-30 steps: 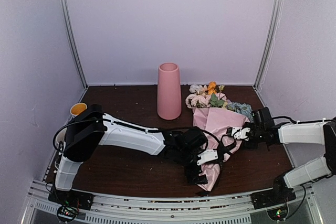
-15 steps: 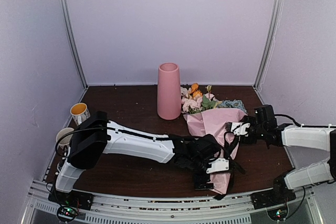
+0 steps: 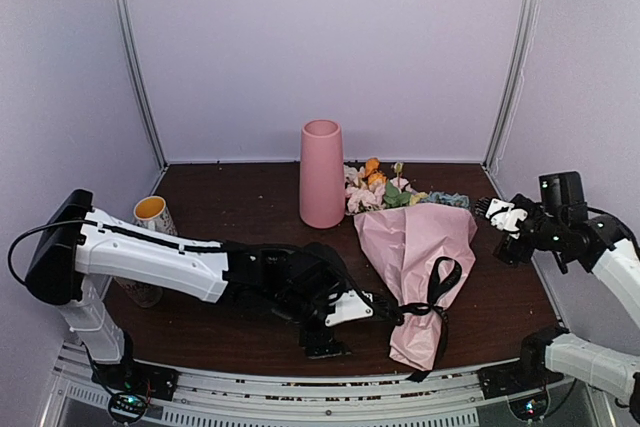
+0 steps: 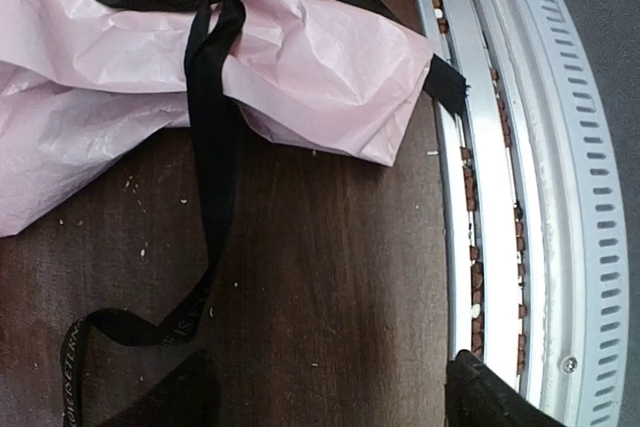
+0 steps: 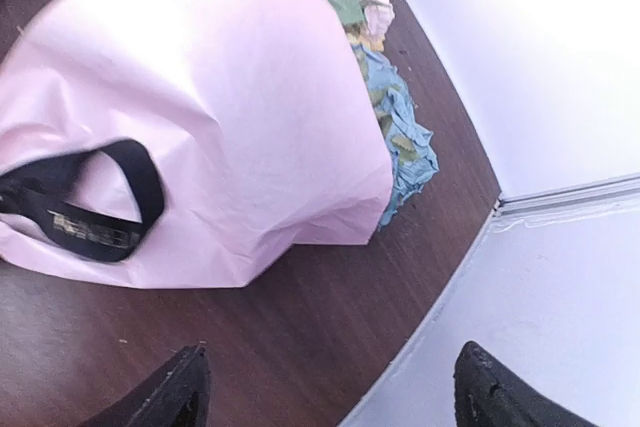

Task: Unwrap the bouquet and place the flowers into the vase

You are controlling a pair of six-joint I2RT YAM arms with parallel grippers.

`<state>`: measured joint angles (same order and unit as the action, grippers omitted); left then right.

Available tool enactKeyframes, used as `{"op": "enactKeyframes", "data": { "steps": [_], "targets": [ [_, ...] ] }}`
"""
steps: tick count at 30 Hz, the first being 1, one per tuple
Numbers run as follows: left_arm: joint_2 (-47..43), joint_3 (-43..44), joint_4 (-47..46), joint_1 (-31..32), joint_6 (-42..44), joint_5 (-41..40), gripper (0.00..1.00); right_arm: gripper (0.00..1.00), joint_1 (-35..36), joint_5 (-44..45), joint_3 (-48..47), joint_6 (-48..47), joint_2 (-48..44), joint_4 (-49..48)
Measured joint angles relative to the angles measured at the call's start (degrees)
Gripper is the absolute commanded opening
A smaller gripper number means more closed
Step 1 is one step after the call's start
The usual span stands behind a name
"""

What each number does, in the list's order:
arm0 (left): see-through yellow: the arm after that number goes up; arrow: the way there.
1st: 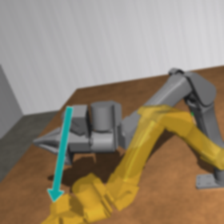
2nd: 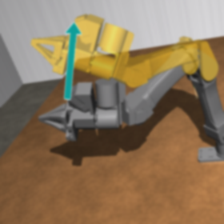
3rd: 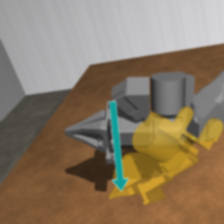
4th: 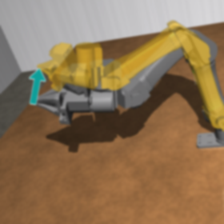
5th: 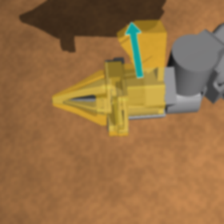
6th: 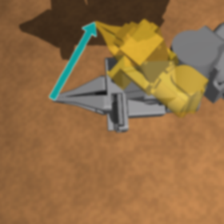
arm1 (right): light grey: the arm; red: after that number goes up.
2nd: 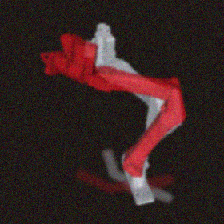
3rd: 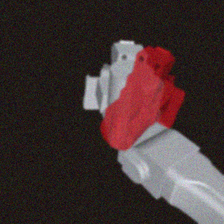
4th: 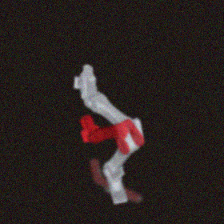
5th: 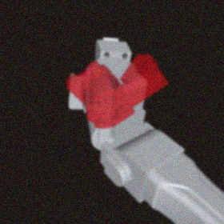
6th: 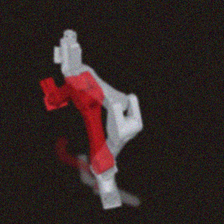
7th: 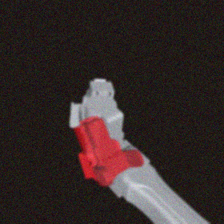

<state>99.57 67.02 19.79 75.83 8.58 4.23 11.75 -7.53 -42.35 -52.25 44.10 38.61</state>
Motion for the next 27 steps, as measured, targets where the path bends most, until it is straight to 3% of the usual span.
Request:
{"op": "enactKeyframes", "data": {
  "steps": [3, 5, 8, 10, 12, 16, 20, 27],
  "targets": [
    [0.02, 0.0, -0.09, -2.56, -2.71, 2.27, 0.76, 0.65, 0.02, -6.32, -4.57, 2.69, -3.54, 8.22],
    [0.24, -0.07, -0.52, -4.92, -5.01, 1.99, 0.77, 0.64, 0.63, -11.3, -6.73, 3.61, -4.22, 13.03],
    [0.31, -0.28, -1.68, -8.48, -9.88, -0.22, 0.62, 0.7, 4.24, -15.23, -6.88, 3.67, -2.84, 18.29],
    [0.72, 0.0, -1.64, -10.54, -14.23, -2.08, 0.62, 0.78, 6.54, -16.48, -6.82, 3.34, -1.03, 21.38],
    [2.23, 1.95, 0.74, -12.46, -19.28, -4.48, 0.65, 0.8, 8.94, -16.74, -6.75, 2.64, 0.68, 23.63],
    [4.87, 4.87, 3.45, -14.38, -28.35, -6.78, 0.8, 0.76, 16.96, -15.52, -3.91, 3.19, 2.73, 23.65],
    [5.25, 4.87, 4.17, -14.21, -34.86, -6.51, 0.78, 0.74, 25.73, -10.99, 1.14, 6.34, 4.87, 20.81],
    [6.1, 2.25, -0.42, -12.28, -34.86, -5.81, 0.74, 0.67, 27.8, -9.16, 3.15, 9.11, 9.92, 15.76]
  ]
}}
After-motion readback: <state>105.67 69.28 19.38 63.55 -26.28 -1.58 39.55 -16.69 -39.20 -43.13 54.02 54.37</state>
